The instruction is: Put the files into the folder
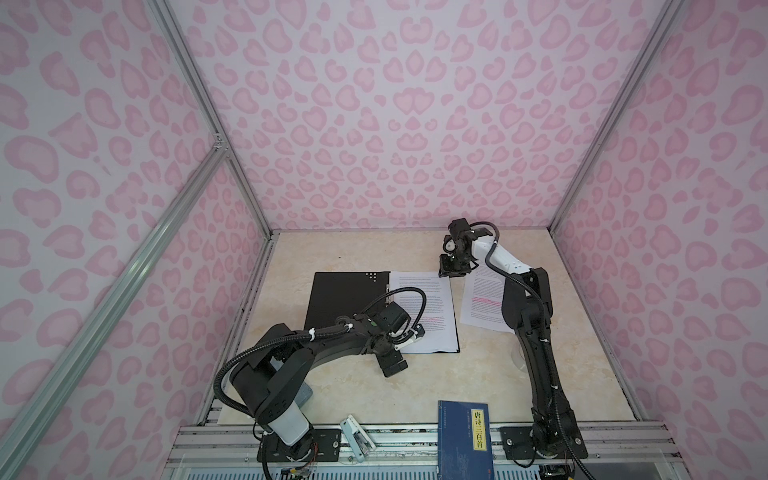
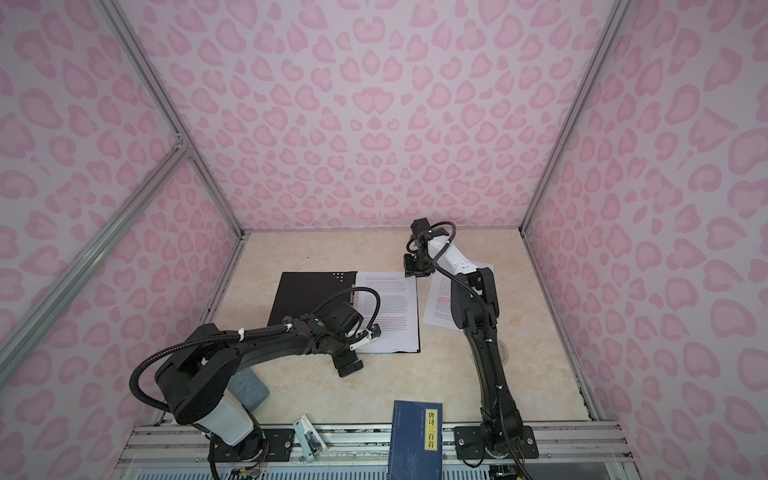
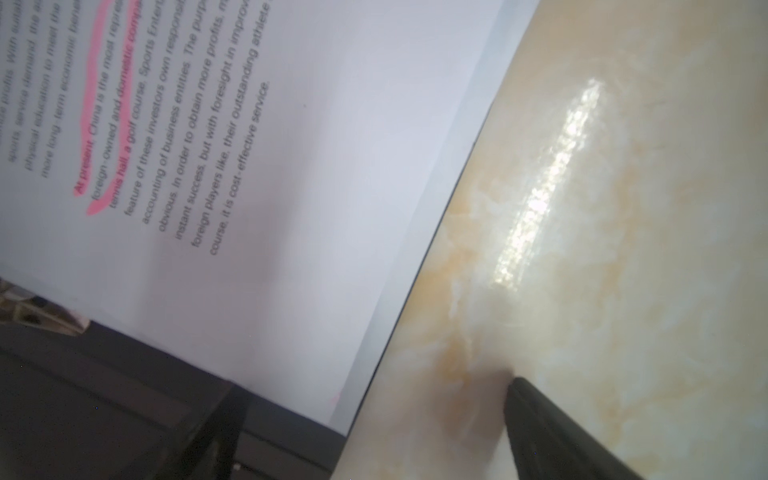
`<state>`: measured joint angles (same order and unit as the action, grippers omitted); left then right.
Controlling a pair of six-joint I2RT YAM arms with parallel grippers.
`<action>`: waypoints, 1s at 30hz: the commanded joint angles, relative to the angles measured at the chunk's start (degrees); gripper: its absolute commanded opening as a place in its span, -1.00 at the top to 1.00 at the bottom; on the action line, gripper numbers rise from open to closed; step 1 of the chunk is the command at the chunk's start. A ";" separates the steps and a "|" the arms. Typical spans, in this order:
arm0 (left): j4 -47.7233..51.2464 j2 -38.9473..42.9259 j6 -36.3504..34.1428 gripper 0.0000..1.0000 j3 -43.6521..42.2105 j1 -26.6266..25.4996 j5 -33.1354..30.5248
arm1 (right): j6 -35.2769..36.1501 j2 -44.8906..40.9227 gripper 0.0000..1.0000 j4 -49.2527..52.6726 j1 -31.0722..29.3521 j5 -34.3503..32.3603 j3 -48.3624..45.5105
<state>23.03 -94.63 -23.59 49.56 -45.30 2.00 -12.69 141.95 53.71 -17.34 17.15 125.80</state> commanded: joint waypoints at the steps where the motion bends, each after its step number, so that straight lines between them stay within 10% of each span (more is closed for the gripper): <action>1: 3.29 -1.31 -1.19 -0.99 -1.30 0.00 -5.34 | 1.78 0.52 0.18 1.54 -0.61 -1.40 0.81; 23: 17.05 10.94 2.17 -0.95 0.75 -0.01 0.60 | 1.53 -0.36 0.12 5.45 -0.85 -2.60 0.91; 30: 19.43 11.48 6.12 -0.95 8.45 0.26 2.01 | -2.08 -12.28 0.01 -0.26 2.63 -8.73 -12.73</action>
<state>40.56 -83.40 -19.81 55.22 -45.32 2.81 -12.27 134.39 56.49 -16.75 13.10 118.41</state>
